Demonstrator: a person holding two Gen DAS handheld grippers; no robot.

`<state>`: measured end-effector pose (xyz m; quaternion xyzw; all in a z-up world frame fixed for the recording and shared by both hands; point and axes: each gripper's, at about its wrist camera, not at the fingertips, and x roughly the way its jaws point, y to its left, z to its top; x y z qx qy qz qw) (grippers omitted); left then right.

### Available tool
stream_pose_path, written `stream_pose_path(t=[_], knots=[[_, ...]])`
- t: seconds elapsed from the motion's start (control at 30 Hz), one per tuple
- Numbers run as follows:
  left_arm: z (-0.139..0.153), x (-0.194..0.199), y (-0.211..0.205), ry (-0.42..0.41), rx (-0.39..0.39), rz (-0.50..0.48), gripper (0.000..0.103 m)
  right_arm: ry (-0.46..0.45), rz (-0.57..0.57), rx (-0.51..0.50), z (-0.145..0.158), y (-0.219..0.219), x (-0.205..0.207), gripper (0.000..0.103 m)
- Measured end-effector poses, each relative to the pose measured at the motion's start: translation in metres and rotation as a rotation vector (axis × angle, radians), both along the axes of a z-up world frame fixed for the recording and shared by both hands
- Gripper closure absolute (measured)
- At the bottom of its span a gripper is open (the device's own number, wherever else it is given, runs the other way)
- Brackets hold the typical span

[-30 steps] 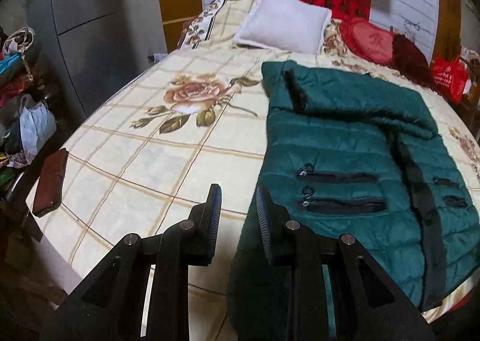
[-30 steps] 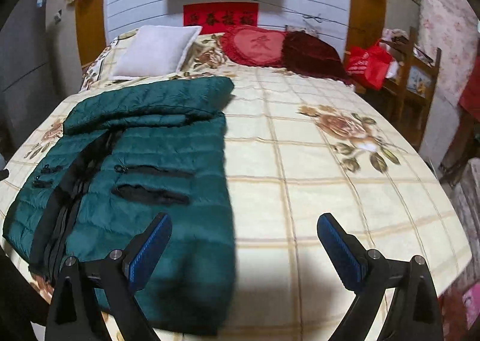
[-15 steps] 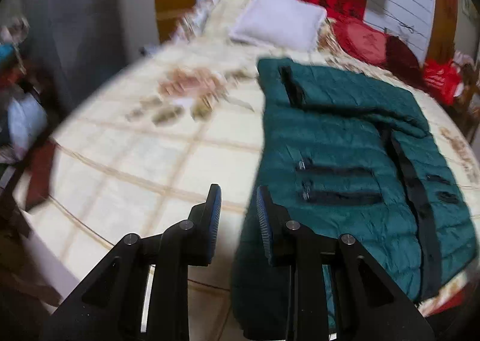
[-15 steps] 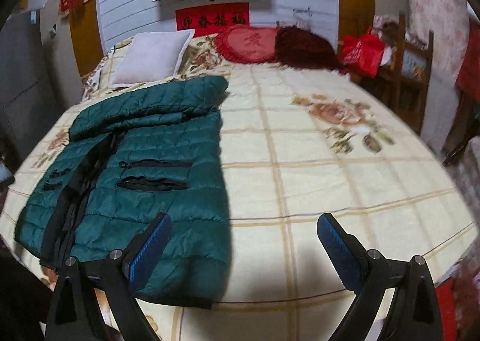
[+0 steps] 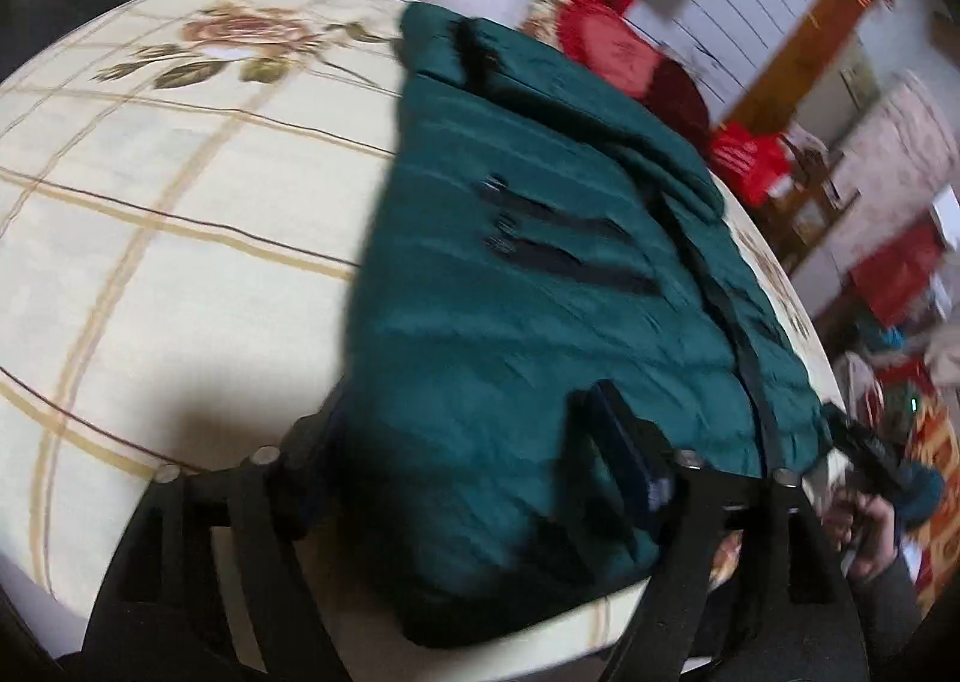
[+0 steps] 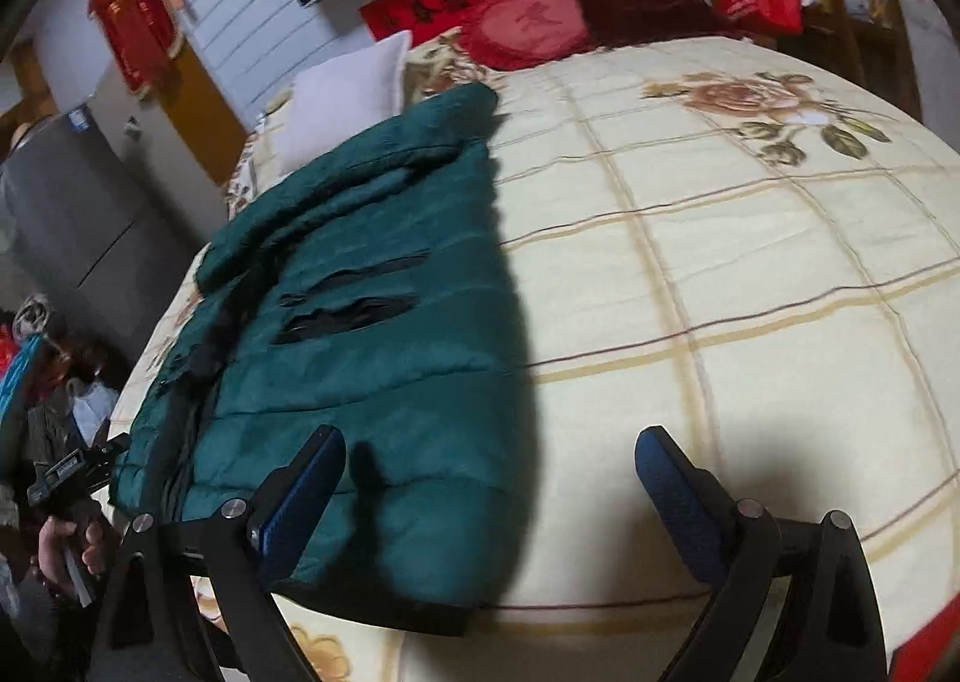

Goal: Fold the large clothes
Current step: 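Push the folded jacket edge with the left tool to straighten it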

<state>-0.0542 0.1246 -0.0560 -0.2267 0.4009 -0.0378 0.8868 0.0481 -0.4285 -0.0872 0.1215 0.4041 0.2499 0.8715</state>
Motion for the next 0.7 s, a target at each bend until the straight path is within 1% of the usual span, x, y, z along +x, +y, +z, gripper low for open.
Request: stream_pose_path(t=[0.07, 0.13, 0.2, 0.27, 0.3, 0.33, 0.4, 0.47, 0.5, 0.53, 0.6, 0.63, 0.7], knots=[[0.001, -0.001, -0.011, -0.001, -0.013, -0.049, 0.017, 0.013, 0.073, 0.063, -0.002, 0.011, -0.003, 0.006], [0.003, -0.001, -0.016, 0.002, -0.030, -0.076, 0.017, 0.035, 0.143, 0.132, -0.004, 0.020, -0.005, 0.006], [0.005, 0.001, -0.012, 0.010, -0.029, -0.074, 0.017, 0.039, 0.145, 0.151, -0.005, 0.021, -0.004, 0.006], [0.002, 0.006, 0.001, 0.012, -0.011, -0.003, 0.018, 0.045, 0.121, 0.181, -0.006, 0.016, 0.001, 0.006], [0.000, 0.009, 0.008, 0.005, -0.043, 0.023, 0.018, 0.061, 0.108, 0.220, -0.008, 0.013, 0.003, 0.006], [-0.003, 0.011, 0.009, 0.006, -0.079, 0.012, 0.018, 0.066, 0.112, 0.227, -0.007, 0.014, 0.002, 0.006], [-0.004, 0.012, -0.006, 0.017, -0.104, -0.065, 0.018, 0.078, 0.163, 0.239, -0.006, 0.023, 0.003, 0.006], [0.012, 0.009, -0.015, 0.029, -0.008, -0.125, 0.018, 0.066, 0.174, 0.212, -0.006, 0.030, 0.001, 0.006], [0.018, 0.008, -0.015, 0.033, 0.024, -0.129, 0.018, 0.048, 0.163, 0.195, -0.006, 0.031, 0.001, 0.007], [0.022, 0.007, -0.009, 0.032, 0.006, -0.114, 0.018, 0.045, 0.154, 0.196, -0.006, 0.031, 0.003, 0.008], [0.030, 0.004, 0.009, 0.020, -0.117, -0.092, 0.018, 0.054, 0.132, 0.214, -0.007, 0.029, 0.005, 0.010], [0.034, 0.002, 0.012, 0.017, -0.148, -0.094, 0.018, 0.054, 0.131, 0.210, -0.007, 0.030, 0.005, 0.010], [0.042, -0.002, 0.014, 0.019, -0.165, -0.116, 0.018, 0.044, 0.129, 0.203, -0.007, 0.030, 0.003, 0.009]])
